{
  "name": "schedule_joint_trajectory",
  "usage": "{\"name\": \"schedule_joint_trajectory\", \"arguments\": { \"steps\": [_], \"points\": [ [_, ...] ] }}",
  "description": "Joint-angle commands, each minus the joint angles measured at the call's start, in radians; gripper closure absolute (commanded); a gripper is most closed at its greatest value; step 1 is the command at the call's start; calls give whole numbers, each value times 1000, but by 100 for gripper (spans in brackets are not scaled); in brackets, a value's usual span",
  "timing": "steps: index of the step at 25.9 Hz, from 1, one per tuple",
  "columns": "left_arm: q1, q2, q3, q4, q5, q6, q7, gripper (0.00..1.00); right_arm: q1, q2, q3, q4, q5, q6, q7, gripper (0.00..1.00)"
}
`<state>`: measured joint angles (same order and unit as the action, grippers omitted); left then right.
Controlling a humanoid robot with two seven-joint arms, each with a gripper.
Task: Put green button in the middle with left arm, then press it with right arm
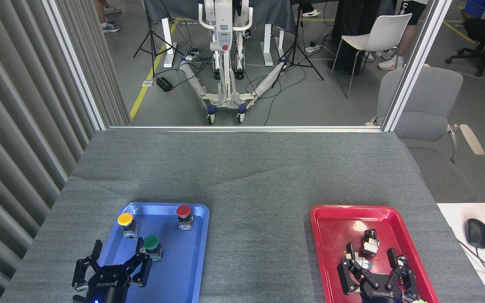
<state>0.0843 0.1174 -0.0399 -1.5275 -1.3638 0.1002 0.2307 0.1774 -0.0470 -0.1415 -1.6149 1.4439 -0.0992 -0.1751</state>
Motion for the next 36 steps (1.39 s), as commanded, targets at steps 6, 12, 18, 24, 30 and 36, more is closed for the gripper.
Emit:
{"name": "schedule_joint_trajectory", "arguments": {
  "steps": [6,12,18,24,30,36],
  "points": [
    [23,1,0,-17,-6,1,15,1,-3,1,3,12,-3,-8,-6,0],
    [23,1,-2,-11,-6,0,10,1,-4,-7,25,24,-5,-5,-3,0],
    [25,2,-2,-10,-8,0,6,1,-4,-7,46,24,4,18,34,0],
    [23,2,-2,-11,-8,0,2,1,-3,-14,60,20,12,23,34,0],
    [23,2,-2,-10,-9,1,2,1,-3,-17,68,18,47,18,34,0],
    [25,2,-2,-8,-9,1,2,1,-3,-20,83,18,62,18,34,0]
  ]
}}
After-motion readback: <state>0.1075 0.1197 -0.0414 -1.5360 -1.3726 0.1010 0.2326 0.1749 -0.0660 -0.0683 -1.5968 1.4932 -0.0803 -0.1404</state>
